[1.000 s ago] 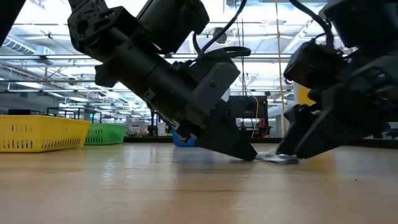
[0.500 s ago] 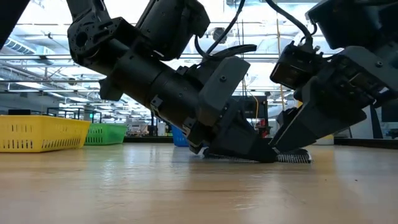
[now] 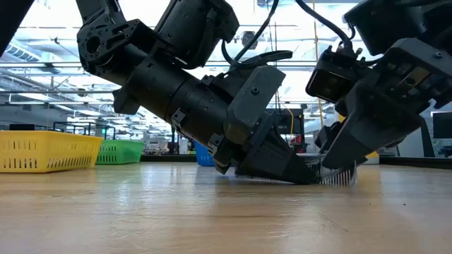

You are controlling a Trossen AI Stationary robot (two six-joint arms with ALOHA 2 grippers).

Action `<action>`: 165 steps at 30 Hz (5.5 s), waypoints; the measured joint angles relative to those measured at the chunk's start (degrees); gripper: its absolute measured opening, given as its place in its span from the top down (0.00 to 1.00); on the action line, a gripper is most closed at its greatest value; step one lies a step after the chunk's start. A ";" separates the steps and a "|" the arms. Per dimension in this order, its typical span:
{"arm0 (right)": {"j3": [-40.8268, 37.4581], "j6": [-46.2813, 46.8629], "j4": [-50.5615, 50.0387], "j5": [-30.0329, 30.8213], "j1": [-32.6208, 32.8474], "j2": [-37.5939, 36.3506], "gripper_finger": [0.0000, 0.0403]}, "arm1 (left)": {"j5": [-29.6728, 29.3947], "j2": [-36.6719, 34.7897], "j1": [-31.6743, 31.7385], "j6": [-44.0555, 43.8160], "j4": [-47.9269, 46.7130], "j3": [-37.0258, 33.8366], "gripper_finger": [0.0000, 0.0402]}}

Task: Pick & Place Travel size toiletries
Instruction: Put the black comb in the red basket

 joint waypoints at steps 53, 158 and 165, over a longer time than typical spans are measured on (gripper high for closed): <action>-3.34 -8.41 -27.84 28.51 10.14 -27.66 0.98 | -6.68 -20.86 -0.53 33.58 -14.46 8.98 0.41; -3.32 -25.99 -1.47 19.48 12.74 -27.19 0.36 | -14.97 -23.85 -59.05 -83.03 -97.85 8.07 0.92; -3.32 -25.99 -1.42 19.59 12.72 -27.19 0.36 | -16.33 -23.82 -59.03 -85.06 -95.10 4.53 0.85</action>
